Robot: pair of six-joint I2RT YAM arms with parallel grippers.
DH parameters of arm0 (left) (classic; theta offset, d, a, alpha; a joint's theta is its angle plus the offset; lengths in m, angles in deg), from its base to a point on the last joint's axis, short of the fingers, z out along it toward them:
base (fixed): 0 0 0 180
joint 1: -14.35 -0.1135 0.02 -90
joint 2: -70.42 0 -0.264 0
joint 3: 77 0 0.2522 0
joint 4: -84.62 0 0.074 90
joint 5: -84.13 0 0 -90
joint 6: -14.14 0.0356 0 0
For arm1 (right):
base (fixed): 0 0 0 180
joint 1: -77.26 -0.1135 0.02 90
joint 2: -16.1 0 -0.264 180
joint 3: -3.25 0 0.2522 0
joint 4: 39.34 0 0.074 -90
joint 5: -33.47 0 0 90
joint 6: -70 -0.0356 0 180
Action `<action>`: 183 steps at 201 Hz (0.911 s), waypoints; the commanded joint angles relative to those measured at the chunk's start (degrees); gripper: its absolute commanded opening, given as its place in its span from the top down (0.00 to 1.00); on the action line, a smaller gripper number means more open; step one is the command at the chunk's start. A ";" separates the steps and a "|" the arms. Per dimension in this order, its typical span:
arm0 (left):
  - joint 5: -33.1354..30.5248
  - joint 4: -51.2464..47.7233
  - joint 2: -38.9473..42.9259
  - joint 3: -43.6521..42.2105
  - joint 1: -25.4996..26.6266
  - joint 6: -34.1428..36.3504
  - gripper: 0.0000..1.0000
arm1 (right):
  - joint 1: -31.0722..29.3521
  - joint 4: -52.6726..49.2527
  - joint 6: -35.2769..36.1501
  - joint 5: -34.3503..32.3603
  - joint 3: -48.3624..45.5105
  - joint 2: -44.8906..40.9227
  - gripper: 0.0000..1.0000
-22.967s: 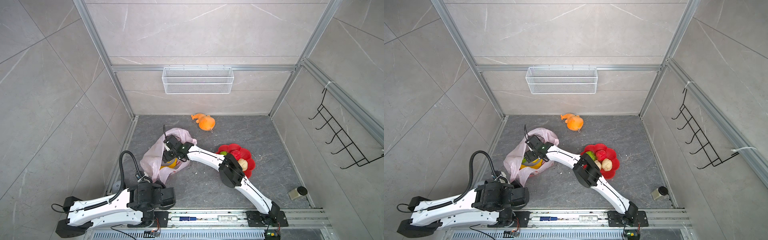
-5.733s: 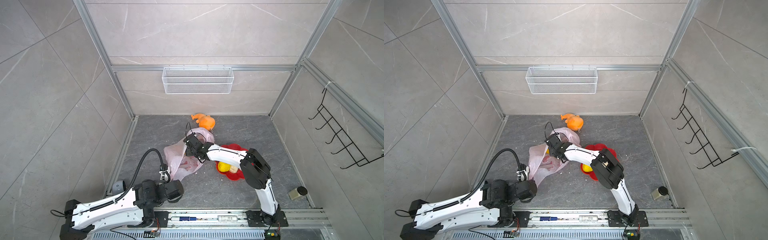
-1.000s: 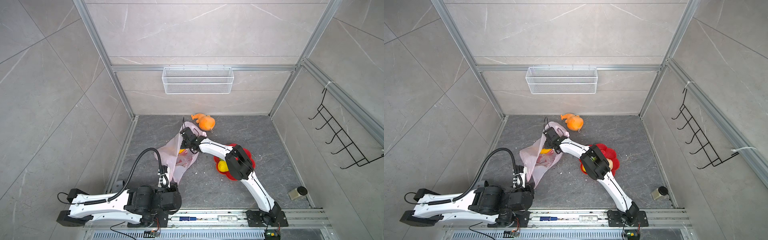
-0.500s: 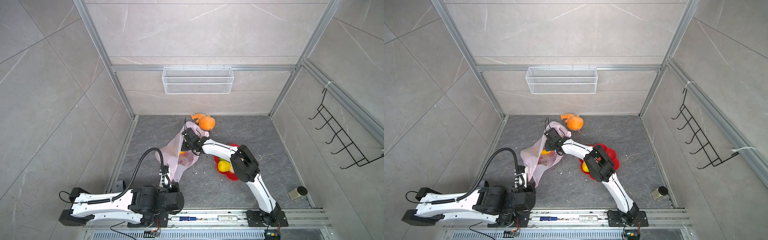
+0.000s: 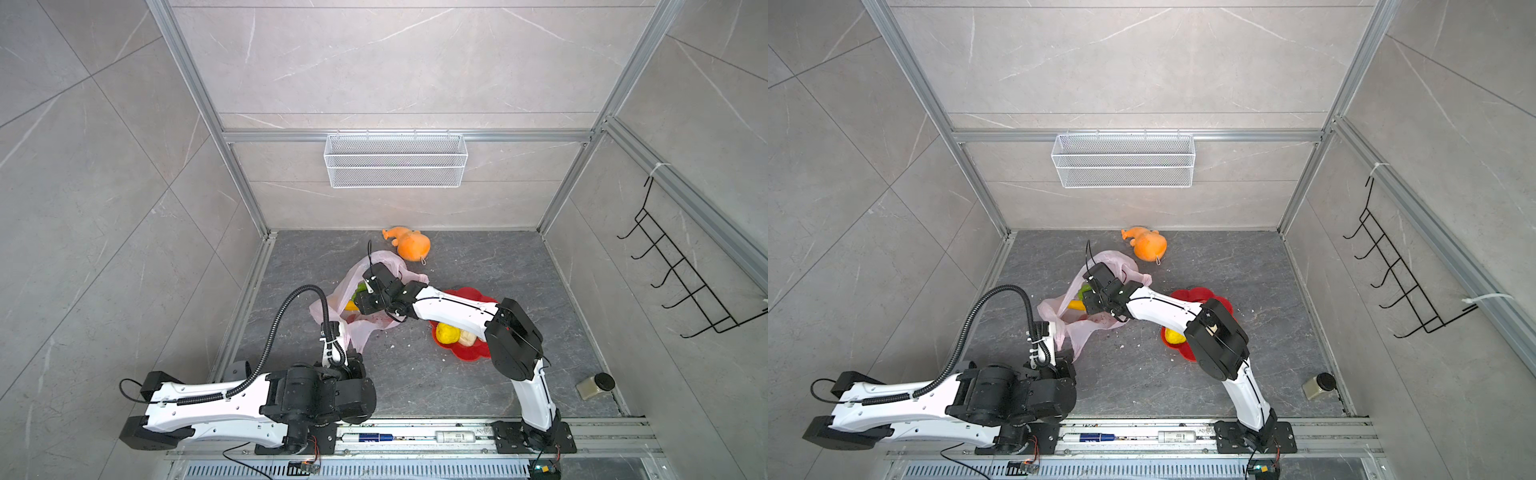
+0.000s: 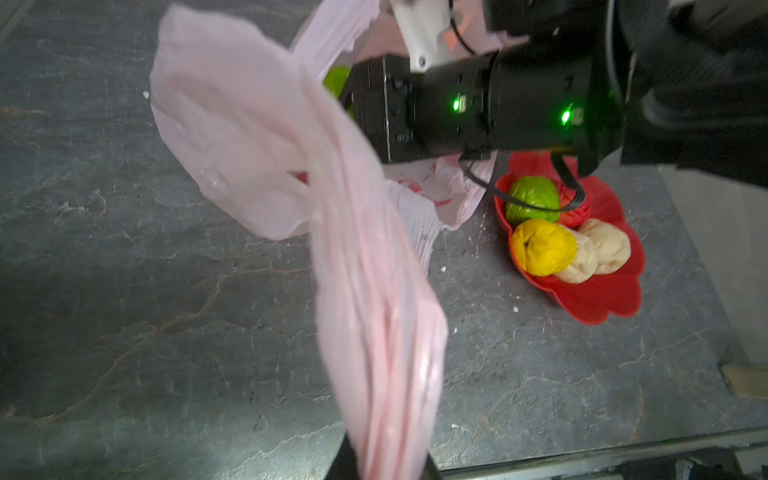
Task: Take the fake fruits out of the plastic bag
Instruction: 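Lift the green fruit up out of the bag with the right gripper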
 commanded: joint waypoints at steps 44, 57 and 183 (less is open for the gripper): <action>-6.56 -1.24 -0.85 0.57 0.16 0.72 1.00 | -0.71 -8.13 1.13 0.68 -2.67 -6.64 0.67; -6.84 -0.75 -1.18 0.26 0.16 0.74 1.00 | -0.77 -9.55 1.42 0.99 -2.94 -7.30 0.67; -7.54 1.99 -2.15 -6.16 0.27 -1.43 1.00 | -1.25 -22.80 4.36 2.65 -3.35 -12.63 0.68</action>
